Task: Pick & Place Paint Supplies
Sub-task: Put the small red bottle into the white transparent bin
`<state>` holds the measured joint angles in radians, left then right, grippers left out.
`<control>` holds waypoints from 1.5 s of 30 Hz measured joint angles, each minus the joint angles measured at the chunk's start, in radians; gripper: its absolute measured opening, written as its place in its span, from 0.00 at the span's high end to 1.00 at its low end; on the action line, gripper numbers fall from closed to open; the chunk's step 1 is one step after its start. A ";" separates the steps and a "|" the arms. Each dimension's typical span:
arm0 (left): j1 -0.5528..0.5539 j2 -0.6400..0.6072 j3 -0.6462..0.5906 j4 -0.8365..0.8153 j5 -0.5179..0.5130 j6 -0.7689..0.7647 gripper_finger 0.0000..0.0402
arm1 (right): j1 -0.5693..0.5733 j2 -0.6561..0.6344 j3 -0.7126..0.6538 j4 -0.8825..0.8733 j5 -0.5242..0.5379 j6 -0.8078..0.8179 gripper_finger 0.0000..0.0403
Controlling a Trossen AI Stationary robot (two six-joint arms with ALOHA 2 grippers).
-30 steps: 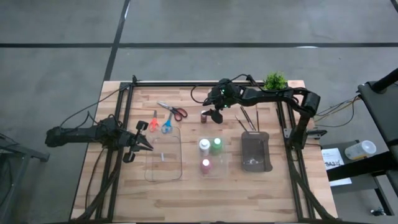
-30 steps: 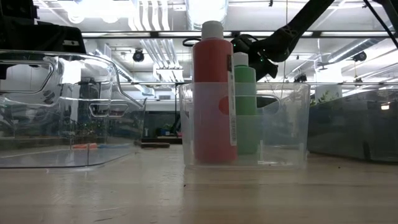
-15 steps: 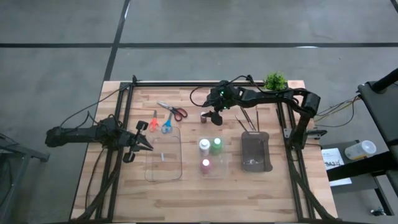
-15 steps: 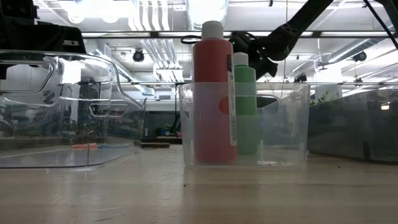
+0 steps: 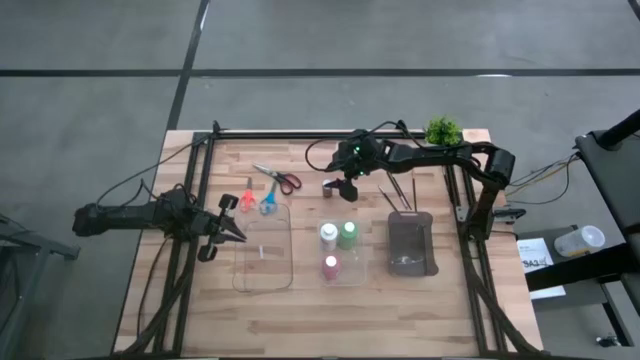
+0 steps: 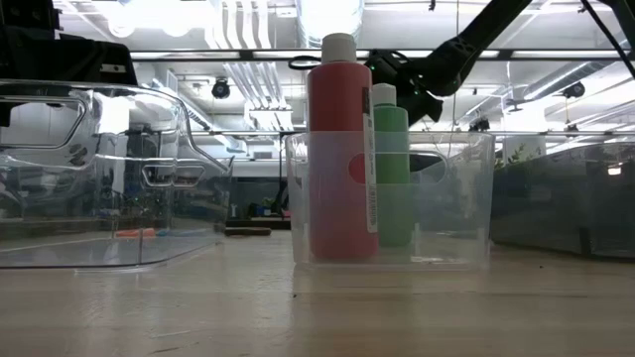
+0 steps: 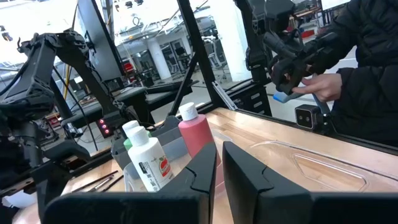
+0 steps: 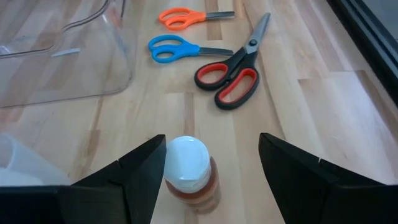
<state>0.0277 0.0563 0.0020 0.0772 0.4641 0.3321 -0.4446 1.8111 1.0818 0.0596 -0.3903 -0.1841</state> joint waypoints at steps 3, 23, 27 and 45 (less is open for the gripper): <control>0.000 0.000 0.000 0.000 0.000 0.000 0.91 | 0.000 -0.002 0.007 -0.001 0.003 0.000 0.37; 0.000 0.000 0.000 0.000 0.000 0.000 0.91 | 0.017 -0.005 -0.004 -0.004 0.001 0.012 0.37; 0.000 0.000 0.000 0.000 0.000 0.000 0.91 | 0.017 -0.005 -0.007 -0.007 0.001 0.014 0.37; 0.000 0.000 0.000 0.000 0.000 0.000 0.91 | 0.017 0.040 -0.009 -0.009 0.005 0.016 0.37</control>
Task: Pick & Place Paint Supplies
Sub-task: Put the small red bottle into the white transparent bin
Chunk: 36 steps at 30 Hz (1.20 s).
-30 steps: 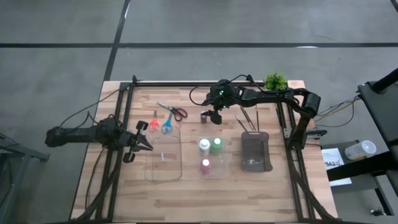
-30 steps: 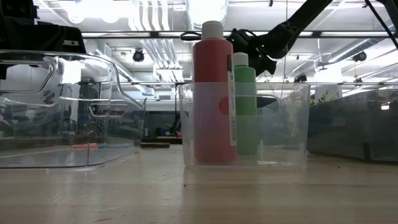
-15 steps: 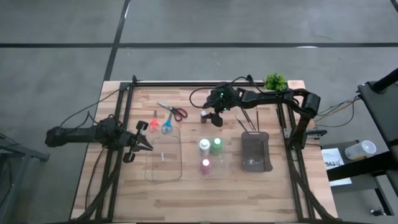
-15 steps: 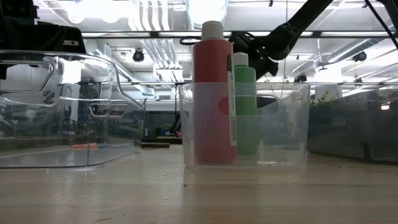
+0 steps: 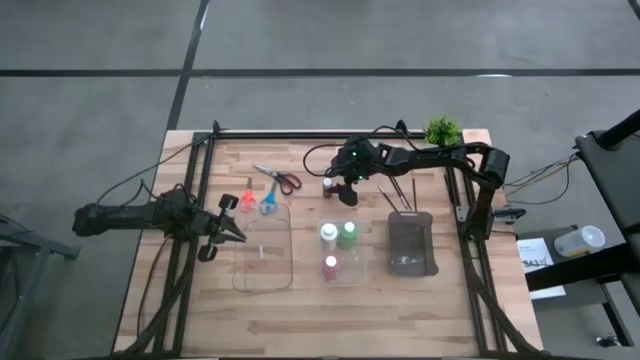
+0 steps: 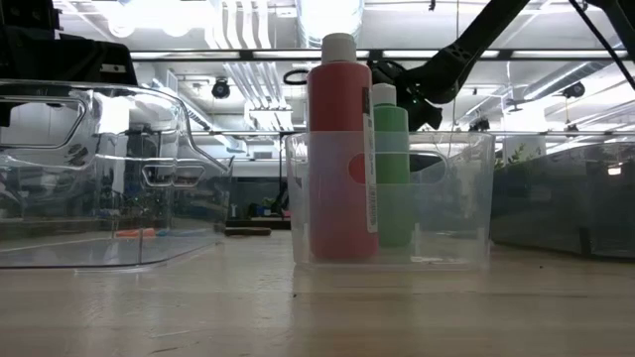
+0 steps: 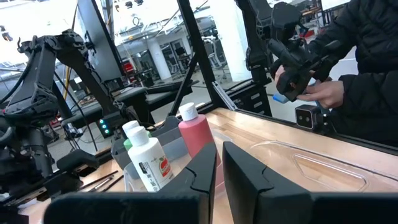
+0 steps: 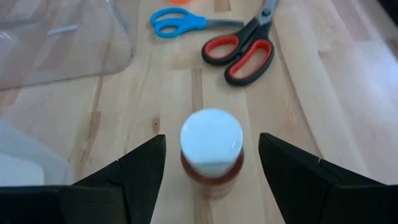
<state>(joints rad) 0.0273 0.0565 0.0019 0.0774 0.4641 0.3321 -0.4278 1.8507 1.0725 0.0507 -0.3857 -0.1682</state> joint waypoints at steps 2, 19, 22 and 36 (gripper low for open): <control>0.000 0.000 0.000 0.000 0.000 0.000 0.91 | 0.000 0.001 0.000 0.022 -0.002 0.000 0.37; 0.000 0.000 0.000 0.000 0.000 0.000 0.91 | 0.000 0.002 0.000 0.038 -0.004 0.016 0.37; 0.000 0.000 0.000 0.000 0.000 0.000 0.91 | 0.002 0.002 0.000 0.038 -0.004 0.017 0.37; 0.000 0.000 0.000 0.000 0.000 0.000 0.91 | 0.007 0.002 0.000 0.035 -0.005 0.014 0.64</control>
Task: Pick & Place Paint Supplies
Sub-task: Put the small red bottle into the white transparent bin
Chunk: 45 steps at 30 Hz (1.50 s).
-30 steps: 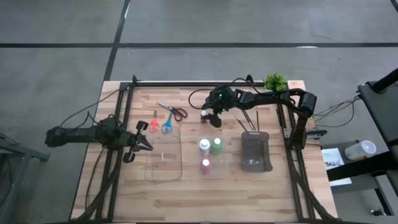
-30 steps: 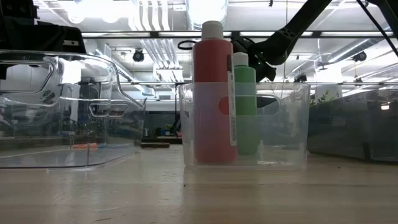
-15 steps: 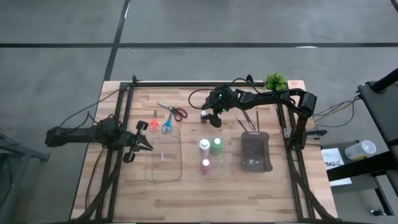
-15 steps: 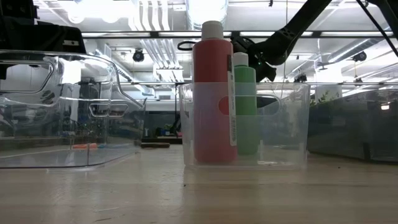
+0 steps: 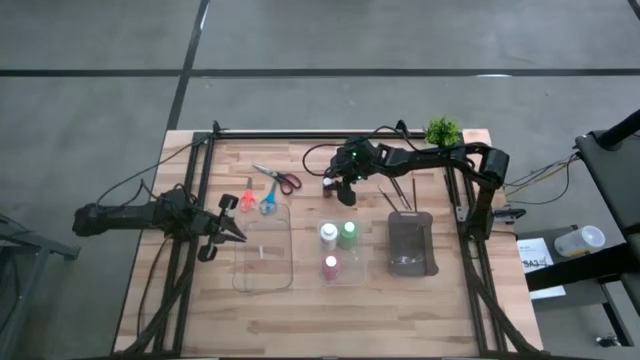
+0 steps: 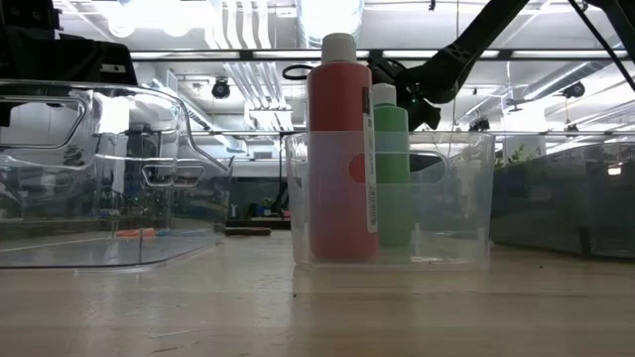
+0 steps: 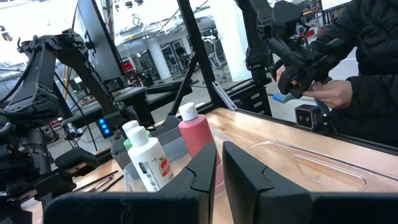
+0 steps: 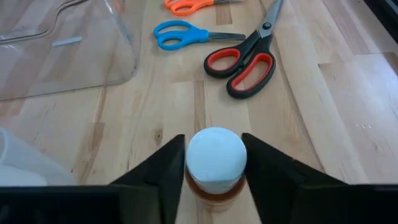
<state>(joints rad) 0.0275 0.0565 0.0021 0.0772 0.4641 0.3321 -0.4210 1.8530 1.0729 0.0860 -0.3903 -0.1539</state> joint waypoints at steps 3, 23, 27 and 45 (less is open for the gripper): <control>0.000 0.000 0.000 0.000 0.000 0.000 0.91 | 0.000 0.000 0.000 0.001 0.000 -0.002 0.71; 0.000 0.000 0.000 0.000 0.000 0.000 0.91 | 0.010 -0.001 0.000 0.002 -0.014 0.005 0.70; 0.000 0.000 0.000 0.000 0.000 0.000 0.91 | 0.010 -0.026 0.000 0.004 -0.010 0.005 0.70; 0.000 0.000 0.000 0.000 0.000 0.000 0.91 | 0.025 -0.366 0.002 -0.043 0.079 -0.007 0.69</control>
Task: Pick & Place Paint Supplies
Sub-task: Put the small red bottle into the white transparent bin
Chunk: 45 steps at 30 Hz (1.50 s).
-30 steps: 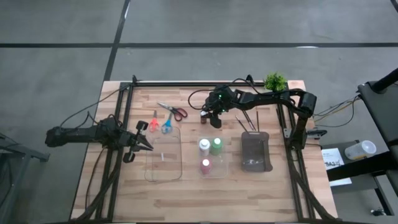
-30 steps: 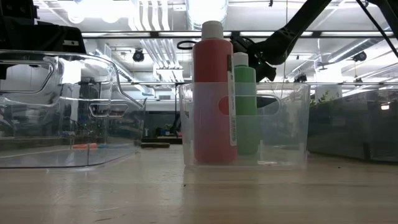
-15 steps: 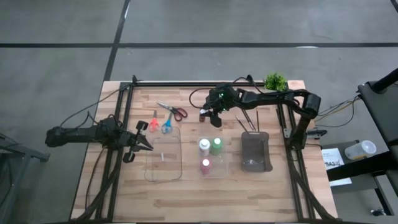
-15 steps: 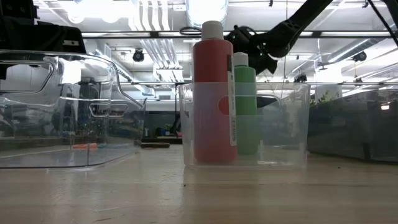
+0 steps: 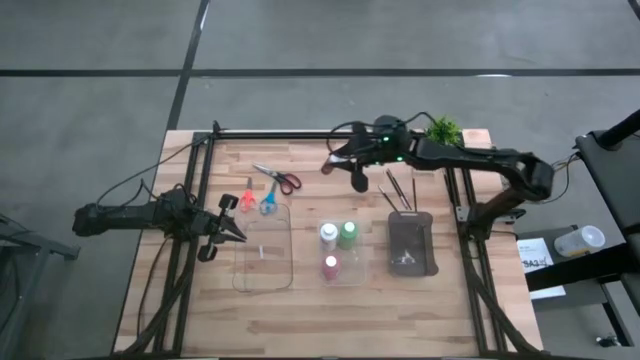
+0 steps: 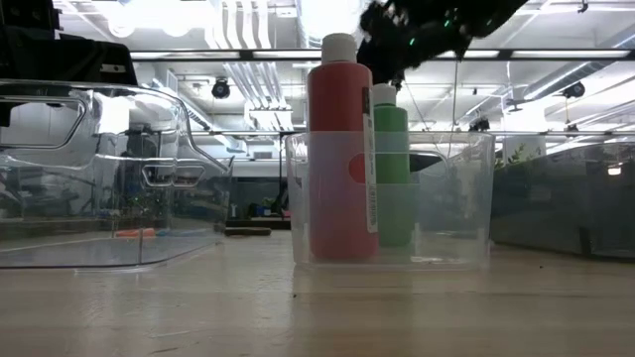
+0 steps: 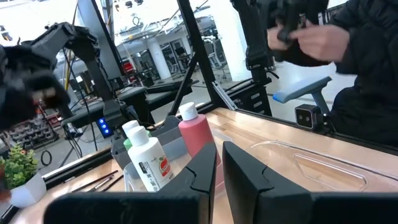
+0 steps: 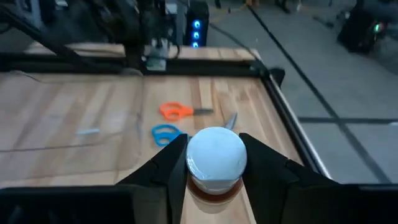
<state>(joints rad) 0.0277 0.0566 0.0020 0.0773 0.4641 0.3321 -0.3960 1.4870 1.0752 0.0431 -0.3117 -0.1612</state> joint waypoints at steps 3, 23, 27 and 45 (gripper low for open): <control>0.000 0.000 0.000 0.000 0.000 0.000 0.91 | 0.028 -0.083 0.000 -0.064 0.006 -0.004 0.69; 0.000 0.000 0.000 0.000 0.000 0.000 0.91 | 0.572 -0.321 0.001 -0.376 0.455 0.200 0.69; 0.000 0.000 0.000 0.000 0.000 0.000 0.91 | 0.685 -0.296 0.001 -0.385 0.558 0.241 0.69; 0.000 0.000 0.000 0.000 0.000 0.000 0.91 | 0.811 -0.037 0.000 -0.363 0.663 0.518 0.69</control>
<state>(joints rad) 0.0277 0.0563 0.0021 0.0772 0.4638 0.3321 0.4152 1.4496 1.0756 -0.3201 0.3511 0.3569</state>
